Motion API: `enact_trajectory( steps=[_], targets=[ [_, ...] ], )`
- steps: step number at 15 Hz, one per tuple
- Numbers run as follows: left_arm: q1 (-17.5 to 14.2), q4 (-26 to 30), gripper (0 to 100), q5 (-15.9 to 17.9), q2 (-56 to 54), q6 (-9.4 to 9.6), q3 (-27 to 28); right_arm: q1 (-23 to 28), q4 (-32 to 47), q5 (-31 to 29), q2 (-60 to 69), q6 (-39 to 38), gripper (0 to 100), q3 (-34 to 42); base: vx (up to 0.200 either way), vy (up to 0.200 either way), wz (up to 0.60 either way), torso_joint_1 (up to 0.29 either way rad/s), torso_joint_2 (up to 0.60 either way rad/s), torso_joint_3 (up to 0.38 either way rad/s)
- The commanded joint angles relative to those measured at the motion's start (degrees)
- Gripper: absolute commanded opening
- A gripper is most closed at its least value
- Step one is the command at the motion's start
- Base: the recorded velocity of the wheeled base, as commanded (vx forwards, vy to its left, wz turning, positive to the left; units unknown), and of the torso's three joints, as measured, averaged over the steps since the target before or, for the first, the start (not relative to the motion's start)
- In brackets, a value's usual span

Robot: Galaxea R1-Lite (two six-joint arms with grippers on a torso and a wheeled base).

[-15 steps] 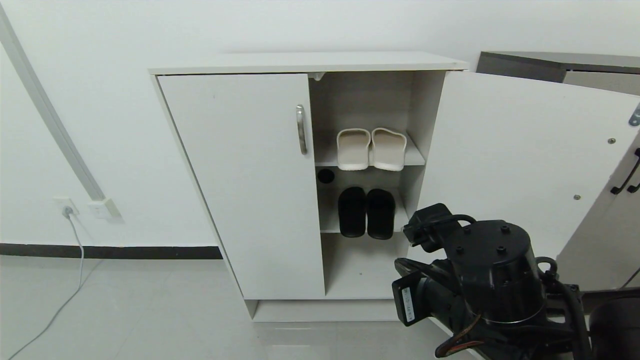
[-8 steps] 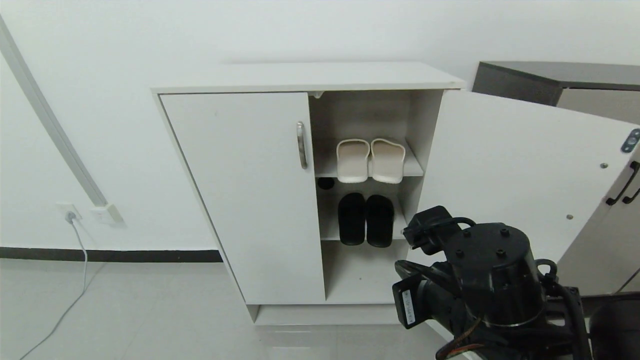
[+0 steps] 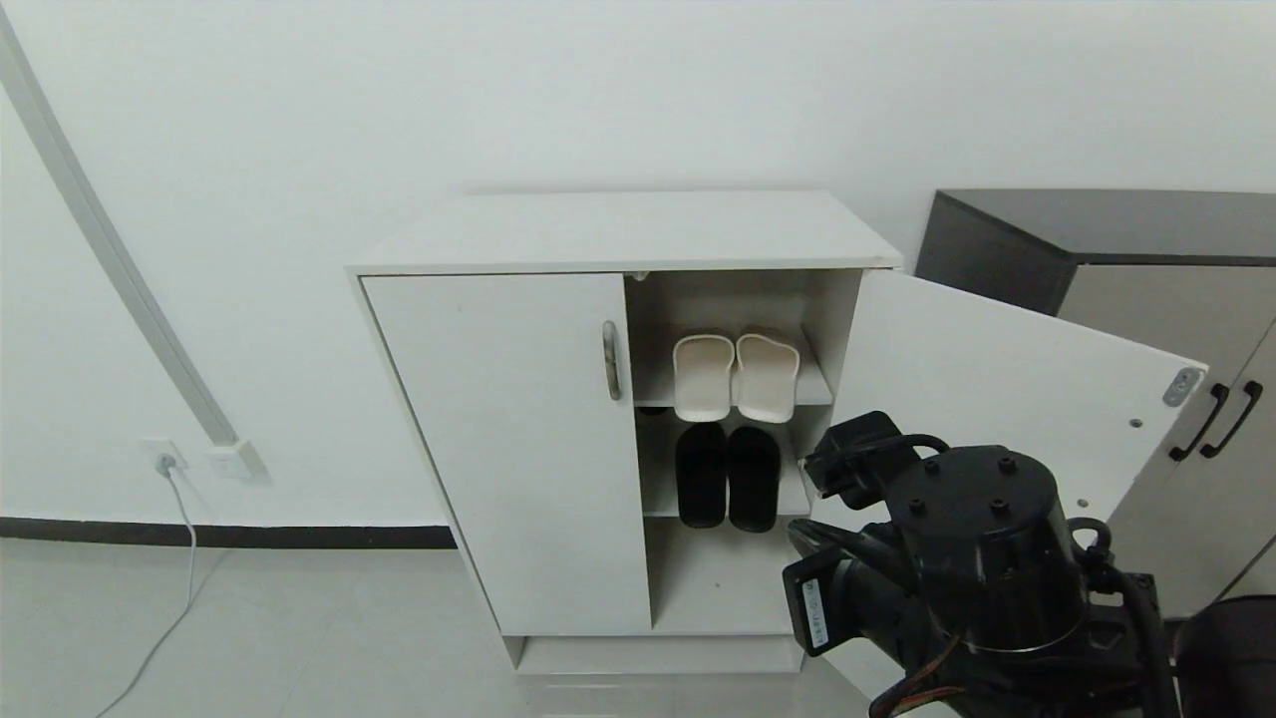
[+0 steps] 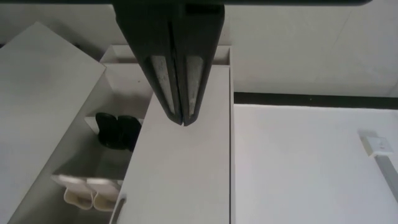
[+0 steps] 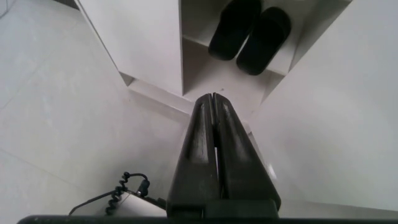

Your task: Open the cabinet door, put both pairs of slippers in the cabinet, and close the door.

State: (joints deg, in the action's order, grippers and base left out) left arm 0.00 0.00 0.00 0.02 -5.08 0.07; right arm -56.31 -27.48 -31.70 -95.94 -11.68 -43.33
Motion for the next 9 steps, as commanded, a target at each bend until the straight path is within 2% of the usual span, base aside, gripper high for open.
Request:
enact_trajectory(
  steps=[1,9],
  targets=[
    [0.0,0.0,0,0.0,-0.02,-0.01,0.01,-0.03,-0.03,-0.03,-0.04,-0.01,0,0.08,0.0,0.0,0.0,0.154,-0.48,-0.32],
    [0.0,0.0,0,0.0,-0.02,-0.1,0.01,-0.03,-0.03,-0.03,0.05,0.08,0,0.35,0.0,0.0,0.0,0.181,-0.5,-0.312]
  ],
)
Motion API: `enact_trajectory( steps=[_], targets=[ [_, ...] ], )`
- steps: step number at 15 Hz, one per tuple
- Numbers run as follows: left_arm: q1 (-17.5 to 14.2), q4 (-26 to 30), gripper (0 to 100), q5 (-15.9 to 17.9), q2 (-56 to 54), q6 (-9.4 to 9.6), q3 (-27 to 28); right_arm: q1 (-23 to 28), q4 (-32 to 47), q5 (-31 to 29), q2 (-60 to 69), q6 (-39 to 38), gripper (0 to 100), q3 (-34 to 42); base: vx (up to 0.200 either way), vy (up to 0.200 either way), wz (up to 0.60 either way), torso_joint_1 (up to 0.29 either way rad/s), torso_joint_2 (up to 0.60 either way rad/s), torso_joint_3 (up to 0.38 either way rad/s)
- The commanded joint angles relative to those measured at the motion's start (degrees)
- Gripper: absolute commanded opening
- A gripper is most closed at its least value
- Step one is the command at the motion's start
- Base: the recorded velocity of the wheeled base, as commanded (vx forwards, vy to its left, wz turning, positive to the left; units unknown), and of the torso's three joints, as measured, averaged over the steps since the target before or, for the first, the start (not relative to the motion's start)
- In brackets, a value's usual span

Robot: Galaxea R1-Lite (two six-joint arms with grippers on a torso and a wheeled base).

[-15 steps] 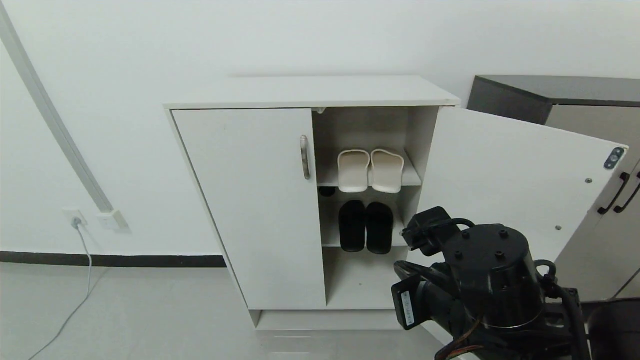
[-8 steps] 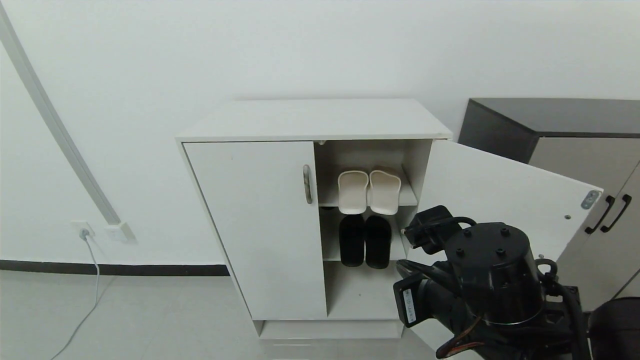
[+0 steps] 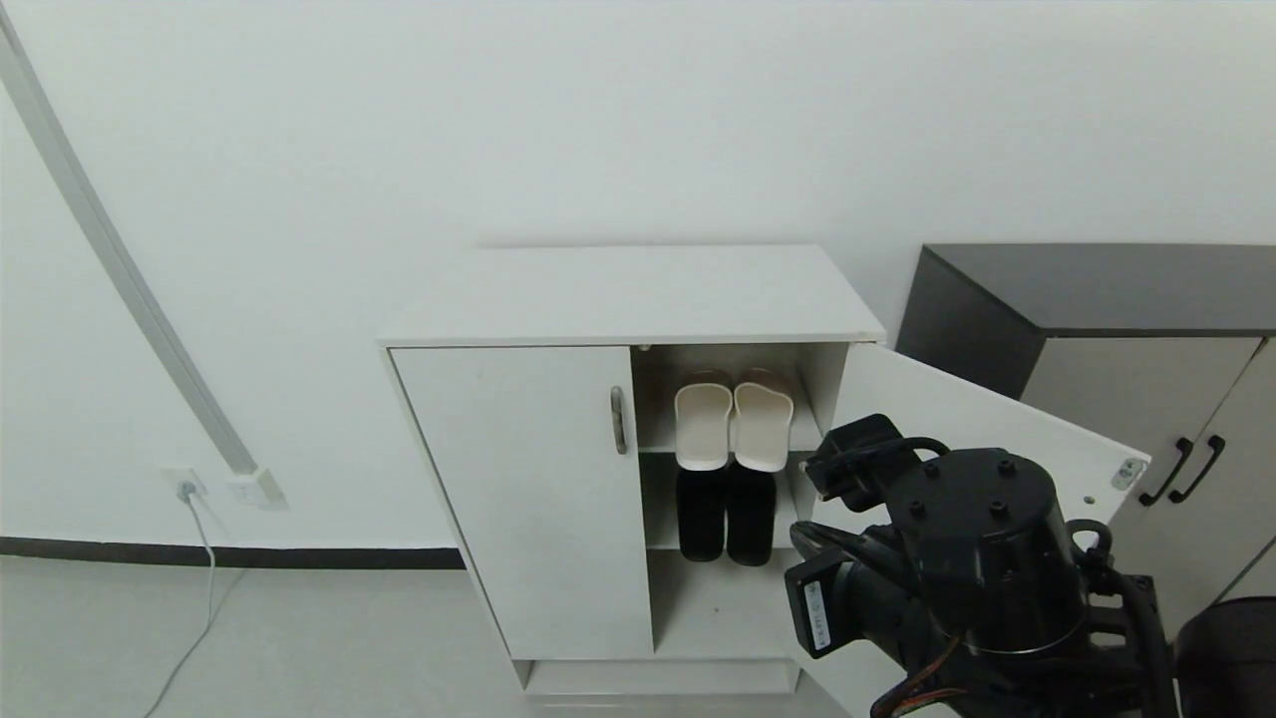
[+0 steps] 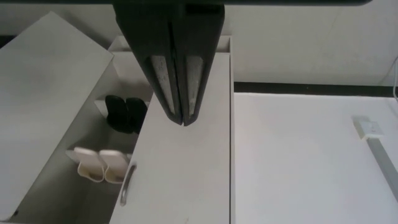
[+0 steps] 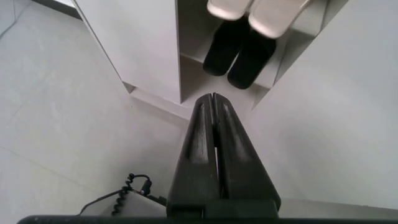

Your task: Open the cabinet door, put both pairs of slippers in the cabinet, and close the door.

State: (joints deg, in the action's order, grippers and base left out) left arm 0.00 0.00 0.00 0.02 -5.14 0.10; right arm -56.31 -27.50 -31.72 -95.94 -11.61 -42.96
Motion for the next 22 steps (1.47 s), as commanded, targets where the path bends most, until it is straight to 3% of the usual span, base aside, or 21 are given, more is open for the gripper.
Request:
enact_trajectory(
  steps=[1,12,22],
  targets=[
    [0.0,0.0,0,0.0,0.06,-0.04,-0.01,-0.03,-0.01,-0.01,0.05,0.0,0,0.07,0.0,0.0,0.0,0.217,-0.53,-0.32],
    [0.0,0.0,0,0.0,0.06,-0.04,-0.01,-0.03,-0.01,-0.18,0.14,0.0,0,0.16,0.0,0.0,0.0,0.246,-0.56,-0.321],
    [0.0,0.0,0,0.0,0.06,-0.04,-0.01,-0.03,-0.8,-0.18,0.14,-0.08,0,0.24,0.0,0.0,0.0,0.178,-0.39,-0.209]
  ],
)
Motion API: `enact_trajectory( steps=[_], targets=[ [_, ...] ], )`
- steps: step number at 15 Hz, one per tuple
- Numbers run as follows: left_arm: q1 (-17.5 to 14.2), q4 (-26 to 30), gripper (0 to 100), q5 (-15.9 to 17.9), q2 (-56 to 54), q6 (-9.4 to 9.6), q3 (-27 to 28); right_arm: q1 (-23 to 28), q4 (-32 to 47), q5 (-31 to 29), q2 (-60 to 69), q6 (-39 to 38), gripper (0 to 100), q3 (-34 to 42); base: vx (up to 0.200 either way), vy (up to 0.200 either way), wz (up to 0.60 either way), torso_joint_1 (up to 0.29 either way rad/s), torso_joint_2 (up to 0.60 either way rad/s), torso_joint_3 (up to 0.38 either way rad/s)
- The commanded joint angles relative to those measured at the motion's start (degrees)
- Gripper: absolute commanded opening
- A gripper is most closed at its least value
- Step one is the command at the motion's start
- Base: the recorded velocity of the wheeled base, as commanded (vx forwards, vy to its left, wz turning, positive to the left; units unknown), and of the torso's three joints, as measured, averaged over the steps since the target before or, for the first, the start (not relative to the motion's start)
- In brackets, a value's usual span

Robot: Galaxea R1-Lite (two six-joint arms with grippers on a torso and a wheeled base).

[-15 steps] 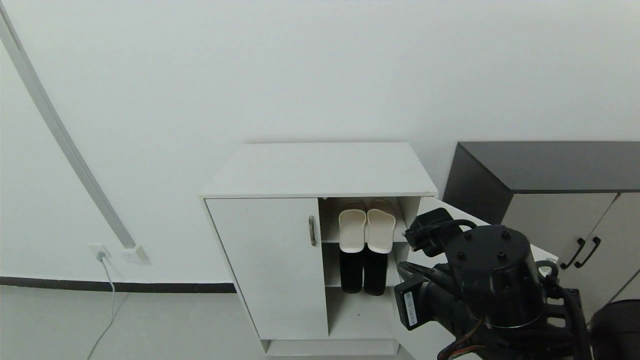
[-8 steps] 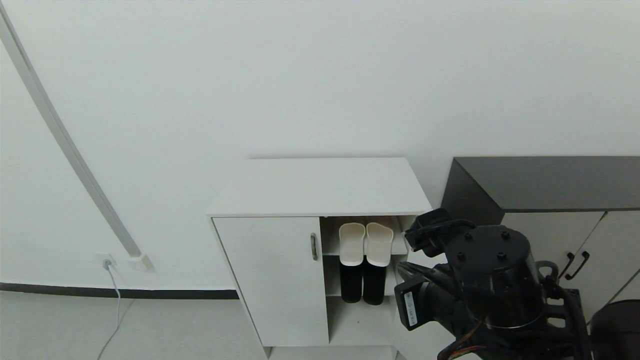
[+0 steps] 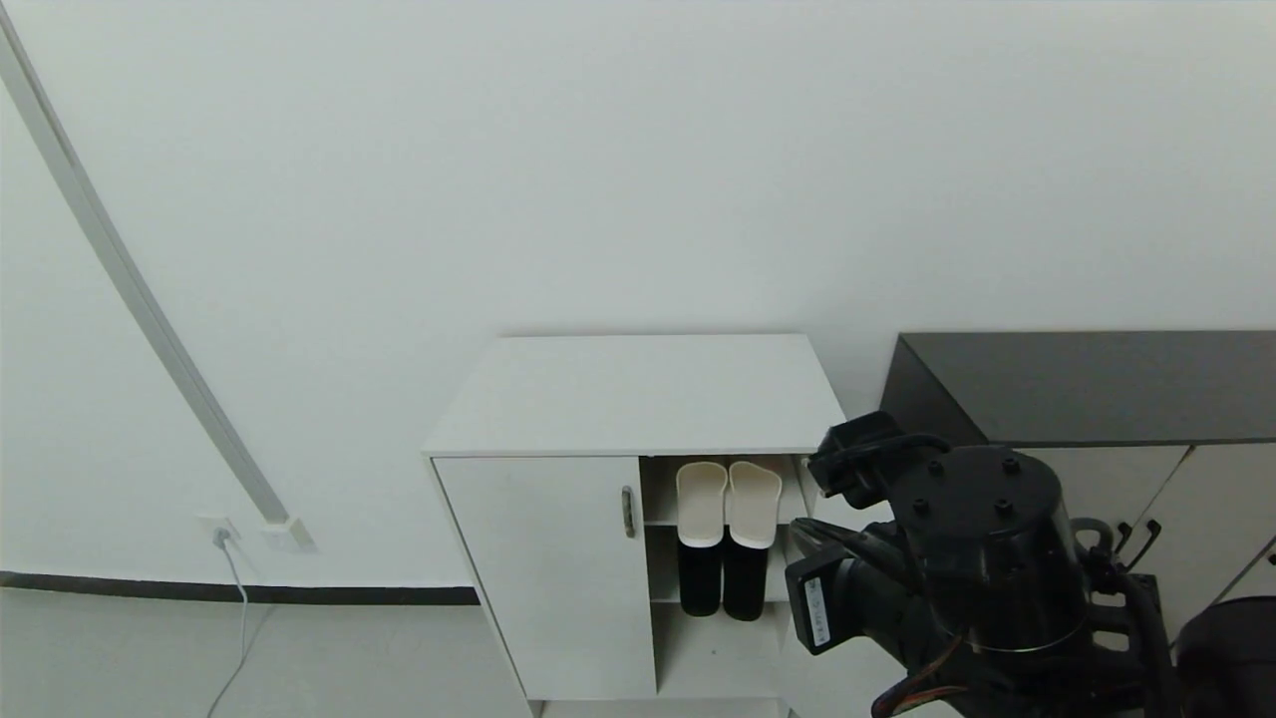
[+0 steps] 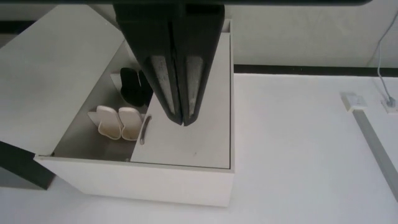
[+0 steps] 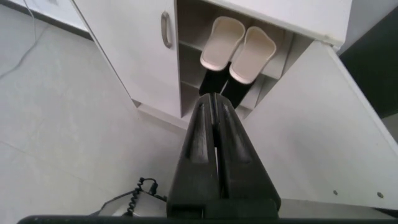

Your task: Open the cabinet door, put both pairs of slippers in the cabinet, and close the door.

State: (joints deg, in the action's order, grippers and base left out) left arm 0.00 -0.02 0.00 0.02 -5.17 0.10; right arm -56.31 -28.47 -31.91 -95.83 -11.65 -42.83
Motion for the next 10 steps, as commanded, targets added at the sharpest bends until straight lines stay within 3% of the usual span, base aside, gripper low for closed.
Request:
enact_trajectory(
  steps=[1,10],
  targets=[
    [0.0,0.02,0,0.0,-0.02,-0.02,-0.01,-0.03,-2.38,0.01,-0.15,0.05,0,0.11,0.0,0.0,0.0,0.08,-0.18,-0.085],
    [0.0,0.02,0,0.0,0.06,-0.02,-0.01,0.23,-5.72,0.1,-0.59,2.78,0,2.66,0.0,0.0,0.0,0.004,-0.01,-0.005]
  ],
)
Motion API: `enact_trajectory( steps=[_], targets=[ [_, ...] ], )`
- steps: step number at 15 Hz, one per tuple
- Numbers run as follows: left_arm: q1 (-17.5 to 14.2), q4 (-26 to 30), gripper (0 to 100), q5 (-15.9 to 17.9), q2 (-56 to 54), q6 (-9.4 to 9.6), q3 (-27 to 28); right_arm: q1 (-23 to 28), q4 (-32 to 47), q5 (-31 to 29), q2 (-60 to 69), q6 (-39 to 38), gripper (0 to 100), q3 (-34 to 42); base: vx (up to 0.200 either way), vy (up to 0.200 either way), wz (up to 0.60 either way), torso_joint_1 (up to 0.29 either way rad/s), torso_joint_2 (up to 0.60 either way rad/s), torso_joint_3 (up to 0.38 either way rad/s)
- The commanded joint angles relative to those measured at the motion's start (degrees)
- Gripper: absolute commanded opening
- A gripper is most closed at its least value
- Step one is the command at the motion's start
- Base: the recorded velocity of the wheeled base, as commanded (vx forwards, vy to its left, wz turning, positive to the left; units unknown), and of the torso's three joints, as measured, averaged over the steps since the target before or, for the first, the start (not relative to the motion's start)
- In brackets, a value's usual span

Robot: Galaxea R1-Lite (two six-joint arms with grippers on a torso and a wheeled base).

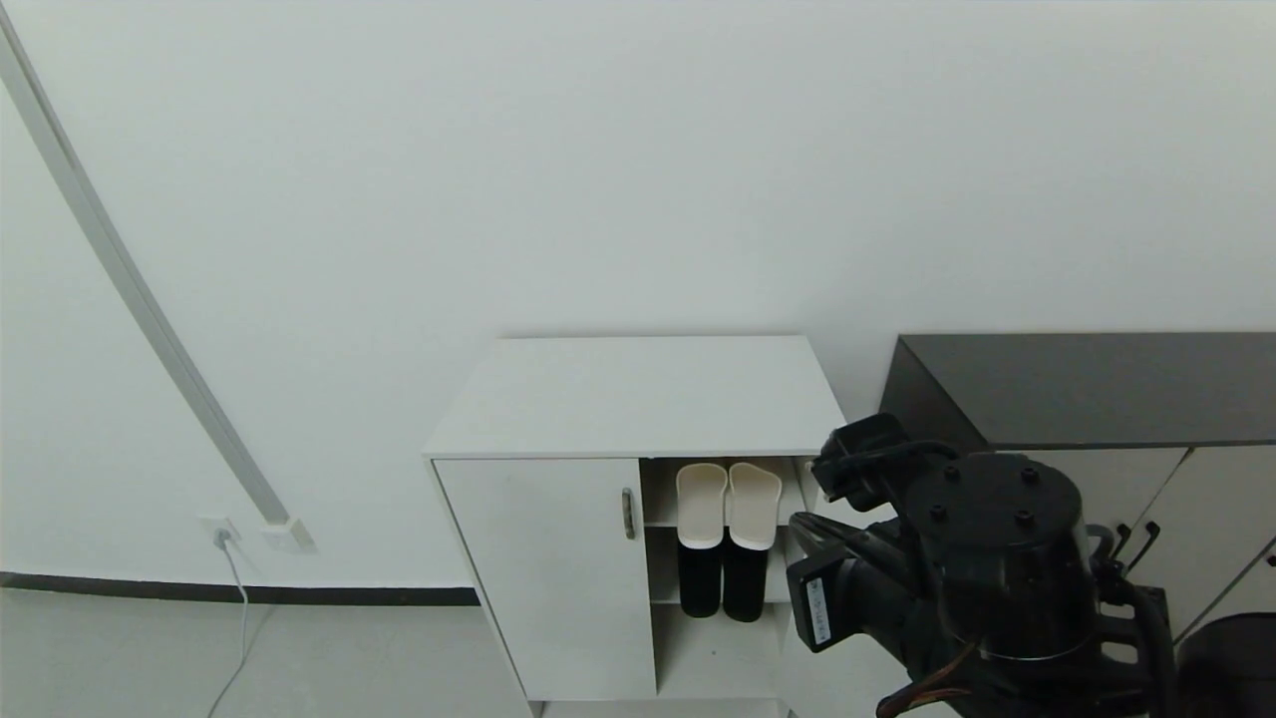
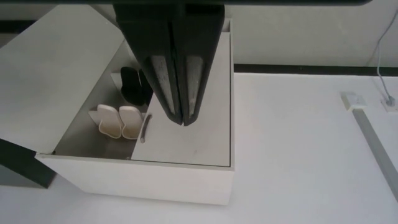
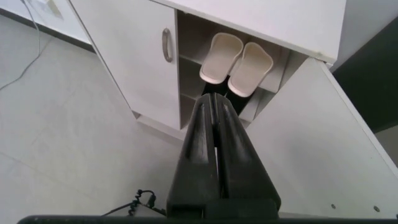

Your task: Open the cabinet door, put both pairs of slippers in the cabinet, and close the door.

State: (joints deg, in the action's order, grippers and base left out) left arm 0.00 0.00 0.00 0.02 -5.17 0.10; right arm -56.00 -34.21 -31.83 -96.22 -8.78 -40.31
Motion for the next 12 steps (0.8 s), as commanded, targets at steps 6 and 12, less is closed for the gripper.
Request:
enact_trajectory(
  steps=[6,12],
  targets=[
    [0.0,0.0,0,0.0,-0.02,-0.02,-0.01,-0.25,-2.0,0.28,-0.37,1.31,0,1.73,0.0,0.0,-0.4,0.002,0.0,0.002],
    [0.0,0.0,0,0.0,0.06,-0.02,-0.01,-0.25,-2.18,0.28,-0.37,1.31,0,1.91,0.0,0.0,-0.4,0.007,0.0,-0.002]
  ],
)
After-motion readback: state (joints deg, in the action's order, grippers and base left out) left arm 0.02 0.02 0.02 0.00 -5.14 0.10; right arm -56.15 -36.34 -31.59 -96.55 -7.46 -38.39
